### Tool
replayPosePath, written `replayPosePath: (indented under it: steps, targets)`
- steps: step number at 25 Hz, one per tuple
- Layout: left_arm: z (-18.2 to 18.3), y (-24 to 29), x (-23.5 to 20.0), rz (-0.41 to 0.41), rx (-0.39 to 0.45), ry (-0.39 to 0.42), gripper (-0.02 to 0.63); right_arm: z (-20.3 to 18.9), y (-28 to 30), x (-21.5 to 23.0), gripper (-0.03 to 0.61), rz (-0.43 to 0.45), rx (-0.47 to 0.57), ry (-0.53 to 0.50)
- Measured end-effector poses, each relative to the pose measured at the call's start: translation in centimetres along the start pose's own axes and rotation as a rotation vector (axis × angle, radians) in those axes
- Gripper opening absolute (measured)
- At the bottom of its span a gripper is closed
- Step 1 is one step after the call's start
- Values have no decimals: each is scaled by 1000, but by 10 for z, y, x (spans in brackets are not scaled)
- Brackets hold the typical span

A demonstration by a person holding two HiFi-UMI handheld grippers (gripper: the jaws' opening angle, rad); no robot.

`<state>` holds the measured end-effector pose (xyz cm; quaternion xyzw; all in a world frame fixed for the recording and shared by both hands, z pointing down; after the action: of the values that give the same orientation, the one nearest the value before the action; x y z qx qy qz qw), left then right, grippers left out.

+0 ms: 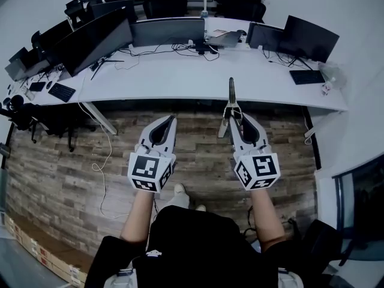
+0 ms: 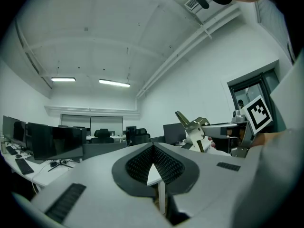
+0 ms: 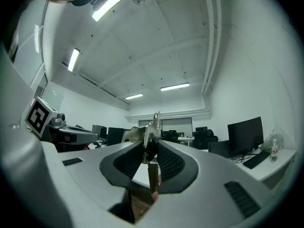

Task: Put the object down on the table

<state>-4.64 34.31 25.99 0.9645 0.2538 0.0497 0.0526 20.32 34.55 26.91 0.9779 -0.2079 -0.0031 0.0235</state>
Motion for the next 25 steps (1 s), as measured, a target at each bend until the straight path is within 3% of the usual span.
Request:
replayPosePath:
  steps: [13,25]
  targets:
    - [0,43,-13,-5,3,2,14,-4,37,28,100,5,0,2]
    - [-10,120,-81,-9,-18,-7,14,-13,143,42,100,20,-32,0]
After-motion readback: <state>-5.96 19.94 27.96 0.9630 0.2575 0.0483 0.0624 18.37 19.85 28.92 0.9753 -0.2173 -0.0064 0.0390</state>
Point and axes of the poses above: the fingertips, and each gripper's own axes: y forward along the fingers, x to its right, z out of its top, the point moved 8 cm from there along -y, backward along the fingers, and after that the axes turned 7 degrees about -x, right-handed, at the moved point
